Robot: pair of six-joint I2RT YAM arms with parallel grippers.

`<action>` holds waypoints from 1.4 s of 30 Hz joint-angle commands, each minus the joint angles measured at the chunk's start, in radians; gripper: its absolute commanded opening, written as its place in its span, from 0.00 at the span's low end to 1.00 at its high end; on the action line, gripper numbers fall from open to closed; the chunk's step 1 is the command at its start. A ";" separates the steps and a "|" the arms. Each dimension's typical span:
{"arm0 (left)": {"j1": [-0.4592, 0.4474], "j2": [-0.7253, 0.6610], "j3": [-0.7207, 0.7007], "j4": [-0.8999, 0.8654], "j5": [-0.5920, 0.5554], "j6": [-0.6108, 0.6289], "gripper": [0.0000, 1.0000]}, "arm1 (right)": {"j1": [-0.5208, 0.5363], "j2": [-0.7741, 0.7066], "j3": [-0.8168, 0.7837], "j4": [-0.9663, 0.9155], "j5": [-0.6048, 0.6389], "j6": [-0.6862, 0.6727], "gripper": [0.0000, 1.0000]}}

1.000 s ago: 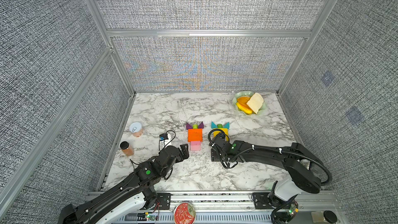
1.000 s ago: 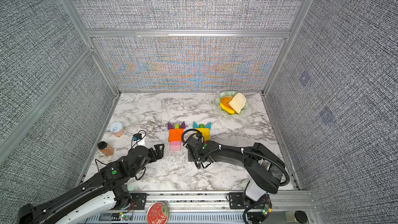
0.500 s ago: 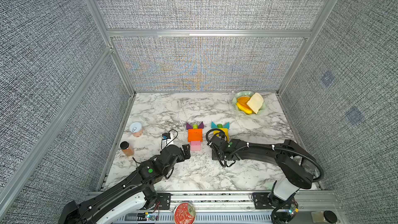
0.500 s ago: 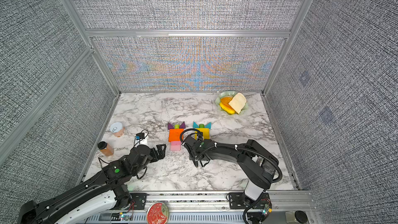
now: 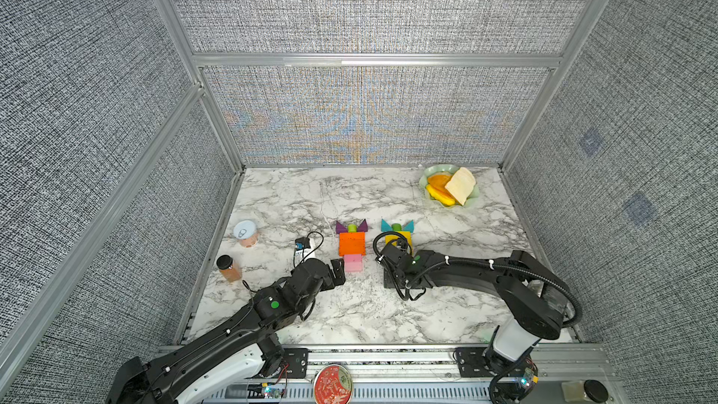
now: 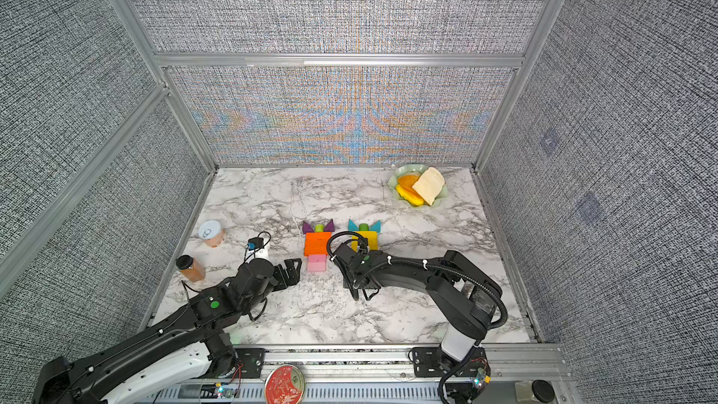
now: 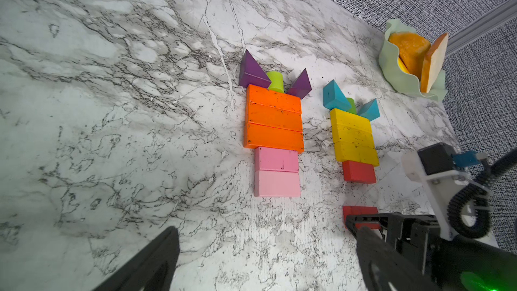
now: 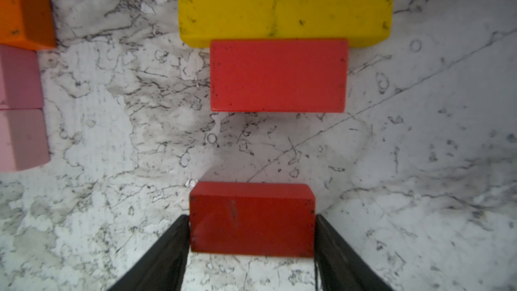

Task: Assemble a carrot with building blocks
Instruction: Assemble the building block at the center of the board.

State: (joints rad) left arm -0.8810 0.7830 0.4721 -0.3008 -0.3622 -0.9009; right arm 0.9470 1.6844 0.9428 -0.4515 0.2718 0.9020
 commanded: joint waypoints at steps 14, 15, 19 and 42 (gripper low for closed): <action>0.007 -0.014 0.000 0.005 0.012 0.006 1.00 | -0.032 0.014 0.022 -0.013 0.025 -0.059 0.66; 0.007 -0.012 0.002 0.006 0.014 0.007 1.00 | -0.038 0.014 0.022 -0.010 0.023 -0.065 0.66; 0.007 -0.006 0.003 0.008 0.017 0.007 0.99 | -0.056 0.022 0.026 -0.013 0.016 -0.082 0.66; 0.010 0.045 0.014 0.042 0.035 0.007 1.00 | -0.109 0.049 0.013 0.026 -0.020 -0.130 0.68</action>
State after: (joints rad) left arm -0.8734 0.8268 0.4824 -0.2787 -0.3298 -0.9012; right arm 0.8413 1.7248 0.9569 -0.4099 0.2771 0.7704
